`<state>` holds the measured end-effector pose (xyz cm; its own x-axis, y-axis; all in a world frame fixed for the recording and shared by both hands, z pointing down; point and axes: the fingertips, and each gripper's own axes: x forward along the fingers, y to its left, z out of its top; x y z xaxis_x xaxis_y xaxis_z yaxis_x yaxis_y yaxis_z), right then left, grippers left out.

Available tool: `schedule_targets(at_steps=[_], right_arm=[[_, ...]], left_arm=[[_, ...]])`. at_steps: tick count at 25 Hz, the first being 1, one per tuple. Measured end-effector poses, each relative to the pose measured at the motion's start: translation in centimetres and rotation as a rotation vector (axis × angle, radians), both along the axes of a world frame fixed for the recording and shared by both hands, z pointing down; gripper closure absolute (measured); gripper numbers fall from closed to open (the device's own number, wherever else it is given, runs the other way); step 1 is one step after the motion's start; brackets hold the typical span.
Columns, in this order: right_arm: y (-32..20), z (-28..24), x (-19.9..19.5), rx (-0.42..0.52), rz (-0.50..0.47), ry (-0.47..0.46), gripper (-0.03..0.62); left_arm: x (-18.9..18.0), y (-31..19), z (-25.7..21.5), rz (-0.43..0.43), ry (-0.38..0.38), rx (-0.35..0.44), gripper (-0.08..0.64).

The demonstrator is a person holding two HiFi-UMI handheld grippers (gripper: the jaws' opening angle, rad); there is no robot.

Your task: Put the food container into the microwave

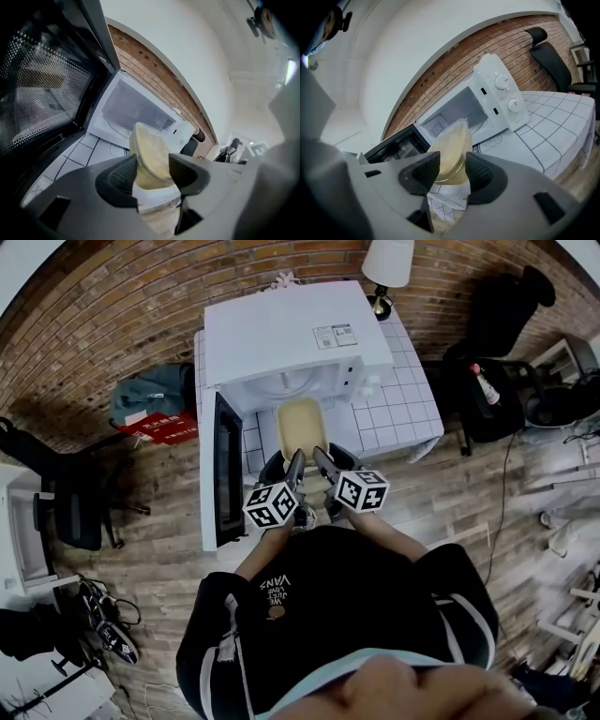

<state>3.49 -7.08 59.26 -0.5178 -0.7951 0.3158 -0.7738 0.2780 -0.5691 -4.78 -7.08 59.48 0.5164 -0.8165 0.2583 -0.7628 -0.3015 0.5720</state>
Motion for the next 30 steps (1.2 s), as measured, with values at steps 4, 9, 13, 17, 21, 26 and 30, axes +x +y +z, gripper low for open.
schedule_targets(at_steps=[4, 9, 13, 17, 21, 26, 30], right_arm=[[-1.1, 0.2, -0.6, -0.003, 0.008, 0.001, 0.431], [-2.5, 0.6, -0.6, -0.013, 0.005, 0.007, 0.431], [-4.1, 0.8, -0.6, -0.022, -0.013, 0.01, 0.433], [-6.2, 0.9, -0.4, -0.031, -0.044, 0.013, 0.433], [-8.1, 1.0, -0.3, -0.04, -0.075, 0.014, 0.433], [-10.4, 1.2, -0.2, -0.05, -0.103, 0.015, 0.431], [-12.0, 1.4, -0.2, -0.056, -0.129, 0.018, 0.431]], left_arm=[[-0.6, -1.2, 0.2, 0.013, -0.001, -0.001, 0.344], [-0.5, -2.6, 0.5, 0.014, -0.002, -0.009, 0.344], [-0.5, -4.1, 0.8, -0.001, -0.003, -0.017, 0.344], [-0.3, -5.9, 0.9, -0.027, -0.003, -0.026, 0.344], [-0.2, -7.5, 1.0, -0.058, -0.001, -0.036, 0.344], [-0.1, -9.6, 1.2, -0.093, 0.004, -0.046, 0.344], [-0.1, -11.0, 1.4, -0.121, 0.008, -0.053, 0.344]])
